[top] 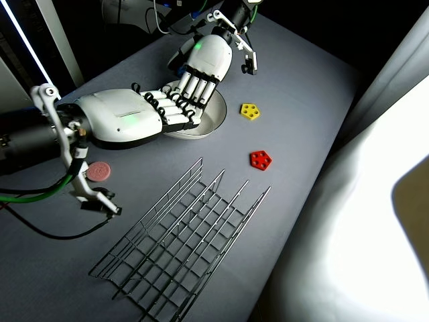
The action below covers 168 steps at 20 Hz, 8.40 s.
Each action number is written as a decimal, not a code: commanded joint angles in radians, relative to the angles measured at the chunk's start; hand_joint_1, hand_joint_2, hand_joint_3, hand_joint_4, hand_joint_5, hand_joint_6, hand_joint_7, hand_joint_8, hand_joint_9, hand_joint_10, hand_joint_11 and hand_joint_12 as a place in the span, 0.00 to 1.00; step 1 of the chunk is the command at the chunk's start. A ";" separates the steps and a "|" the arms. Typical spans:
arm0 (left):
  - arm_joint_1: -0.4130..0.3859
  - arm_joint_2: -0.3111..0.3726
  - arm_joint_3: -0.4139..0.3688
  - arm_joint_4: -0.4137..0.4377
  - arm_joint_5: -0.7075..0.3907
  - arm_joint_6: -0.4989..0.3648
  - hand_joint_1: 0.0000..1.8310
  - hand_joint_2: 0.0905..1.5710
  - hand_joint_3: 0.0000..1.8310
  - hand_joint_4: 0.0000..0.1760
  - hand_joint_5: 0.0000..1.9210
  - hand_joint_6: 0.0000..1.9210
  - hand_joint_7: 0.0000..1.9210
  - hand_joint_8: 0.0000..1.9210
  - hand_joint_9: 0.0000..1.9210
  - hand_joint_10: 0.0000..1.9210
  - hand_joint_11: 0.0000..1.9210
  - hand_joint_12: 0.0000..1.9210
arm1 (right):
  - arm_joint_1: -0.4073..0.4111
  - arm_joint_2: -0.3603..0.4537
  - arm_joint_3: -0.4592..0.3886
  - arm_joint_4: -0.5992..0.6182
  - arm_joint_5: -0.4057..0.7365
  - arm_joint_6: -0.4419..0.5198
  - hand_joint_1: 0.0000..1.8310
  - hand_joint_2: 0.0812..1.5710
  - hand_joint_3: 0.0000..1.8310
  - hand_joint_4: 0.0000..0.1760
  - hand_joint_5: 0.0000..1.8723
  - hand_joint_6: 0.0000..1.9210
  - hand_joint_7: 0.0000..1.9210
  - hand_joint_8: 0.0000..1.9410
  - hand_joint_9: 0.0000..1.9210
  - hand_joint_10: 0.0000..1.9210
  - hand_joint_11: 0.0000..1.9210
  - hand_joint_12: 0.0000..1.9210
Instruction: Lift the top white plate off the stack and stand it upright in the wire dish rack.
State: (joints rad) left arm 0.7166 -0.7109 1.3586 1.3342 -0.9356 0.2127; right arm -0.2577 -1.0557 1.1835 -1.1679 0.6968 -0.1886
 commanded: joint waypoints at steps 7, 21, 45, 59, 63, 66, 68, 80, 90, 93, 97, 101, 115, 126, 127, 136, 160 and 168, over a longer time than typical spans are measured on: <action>-0.004 -0.012 -0.004 -0.010 -0.021 0.002 0.06 0.62 0.00 0.00 0.04 0.00 0.06 0.00 0.06 0.00 0.00 0.15 | 0.015 -0.033 -0.029 0.057 0.000 -0.026 0.67 0.70 0.00 0.00 0.07 0.00 0.05 0.00 0.08 0.00 0.11 0.03; -0.003 -0.013 0.002 -0.010 -0.016 0.002 0.07 0.61 0.00 0.00 0.05 0.00 0.07 0.00 0.07 0.01 0.02 0.16 | 0.009 -0.066 -0.123 0.069 -0.083 -0.084 0.69 0.71 0.00 0.00 0.14 0.00 0.14 0.00 0.16 0.01 0.19 0.07; -0.003 -0.010 0.012 -0.048 -0.025 0.000 0.07 0.61 0.00 0.00 0.07 0.00 0.10 0.00 0.09 0.00 0.00 0.22 | -0.103 -0.053 -0.109 0.172 -0.098 -0.084 0.81 0.72 0.00 0.00 0.41 0.65 0.44 0.47 0.46 0.53 0.42 0.82; -0.033 0.050 0.095 -0.207 -0.096 -0.081 0.09 0.61 0.00 0.00 0.08 0.00 0.10 0.00 0.10 0.00 0.01 0.23 | 0.007 -0.048 -0.084 0.030 -0.043 0.107 0.82 0.66 0.00 0.00 0.52 0.52 0.55 0.32 0.56 0.38 0.50 0.71; -0.034 0.062 0.122 -0.229 -0.116 -0.098 0.07 0.61 0.00 0.00 0.08 0.00 0.09 0.00 0.09 0.00 0.01 0.23 | 0.073 -0.049 -0.069 -0.027 -0.013 0.207 0.81 0.72 0.00 0.00 0.42 0.64 0.45 0.47 0.46 0.53 0.41 0.82; -0.035 0.072 0.144 -0.250 -0.134 -0.107 0.08 0.61 0.00 0.00 0.08 0.01 0.10 0.01 0.10 0.01 0.01 0.23 | 0.123 -0.054 -0.061 -0.064 0.005 0.267 0.82 0.66 0.00 0.00 0.52 0.52 0.55 0.32 0.56 0.40 0.50 0.71; -0.035 0.079 0.162 -0.267 -0.151 -0.113 0.09 0.61 0.00 0.00 0.07 0.00 0.09 0.00 0.09 0.00 0.00 0.22 | 0.154 -0.058 -0.054 -0.082 0.022 0.291 0.82 0.66 0.00 0.00 0.52 0.51 0.55 0.31 0.57 0.38 0.51 0.70; -0.035 0.085 0.300 -0.293 -0.249 -0.070 0.07 0.62 0.00 0.00 0.07 0.00 0.09 0.00 0.09 0.00 0.01 0.20 | 0.290 -0.110 0.055 -0.179 0.146 0.444 0.82 0.65 0.00 0.00 0.54 0.49 0.58 0.27 0.58 0.35 0.52 0.68; -0.035 0.089 0.345 -0.290 -0.226 0.245 0.08 0.61 0.00 0.00 0.06 0.00 0.09 0.00 0.09 0.00 0.01 0.20 | 0.386 -0.139 0.158 -0.242 0.255 0.529 0.81 0.71 0.00 0.00 0.42 0.65 0.47 0.44 0.46 0.52 0.42 0.80; -0.035 0.089 0.346 -0.286 -0.220 0.334 0.07 0.60 0.00 0.00 0.07 0.00 0.10 0.00 0.10 0.00 0.01 0.21 | 0.407 -0.150 0.194 -0.243 0.276 0.594 0.82 0.67 0.00 0.00 0.49 0.57 0.55 0.32 0.54 0.41 0.49 0.72; -0.035 0.089 0.348 -0.263 -0.232 0.394 0.08 0.61 0.00 0.00 0.06 0.00 0.07 0.00 0.07 0.00 0.00 0.16 | 0.431 -0.157 0.229 -0.237 0.299 0.677 0.81 0.71 0.00 0.00 0.42 0.64 0.45 0.46 0.47 0.52 0.42 0.80; -0.035 0.090 0.349 -0.253 -0.233 0.435 0.09 0.61 0.00 0.00 0.06 0.00 0.09 0.00 0.09 0.00 0.01 0.17 | 0.466 -0.166 0.275 -0.227 0.328 0.773 0.82 0.66 0.00 0.00 0.51 0.54 0.55 0.33 0.54 0.41 0.49 0.72; -0.039 0.092 0.355 -0.237 -0.229 0.467 0.07 0.61 0.00 0.00 0.06 0.00 0.08 0.00 0.09 0.00 0.02 0.17 | 0.509 -0.208 0.480 -0.224 0.367 0.866 0.82 0.65 0.00 0.00 0.53 0.50 0.61 0.23 0.56 0.37 0.52 0.68; -0.043 0.091 0.355 -0.226 -0.233 0.468 0.04 0.61 0.00 0.00 0.04 0.00 0.06 0.00 0.08 0.00 0.01 0.17 | 0.553 -0.237 0.566 -0.155 0.299 0.858 0.82 0.64 0.00 0.00 0.53 0.50 0.59 0.27 0.58 0.33 0.53 0.66; -0.043 0.091 0.355 -0.226 -0.233 0.468 0.05 0.61 0.00 0.00 0.03 0.00 0.06 0.00 0.07 0.00 0.01 0.17 | 0.553 -0.239 0.566 -0.150 0.284 0.859 0.82 0.65 0.00 0.00 0.52 0.51 0.57 0.31 0.58 0.34 0.53 0.67; -0.043 0.091 0.355 -0.220 -0.235 0.468 0.06 0.62 0.00 0.00 0.05 0.00 0.06 0.00 0.07 0.00 0.01 0.17 | 0.555 -0.240 0.518 -0.108 0.077 0.988 0.82 0.66 0.00 0.00 0.51 0.53 0.55 0.34 0.57 0.37 0.52 0.68; -0.043 0.091 0.356 -0.210 -0.236 0.468 0.03 0.62 0.00 0.00 0.02 0.00 0.05 0.00 0.05 0.00 0.01 0.09 | 0.599 -0.164 0.483 -0.299 -0.156 1.682 0.82 0.66 0.00 0.00 0.50 0.53 0.51 0.39 0.58 0.36 0.53 0.67; -0.043 0.091 0.358 -0.204 -0.236 0.468 0.05 0.62 0.00 0.00 0.03 0.00 0.05 0.00 0.06 0.00 0.00 0.14 | 0.588 -0.090 0.406 -0.347 -0.206 1.716 0.82 0.66 0.00 0.00 0.50 0.55 0.53 0.38 0.57 0.37 0.54 0.66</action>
State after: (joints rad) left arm 0.6960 -0.6308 1.7103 1.1995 -1.1168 0.6754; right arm 0.3122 -1.1538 1.5826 -1.6073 0.4965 1.5188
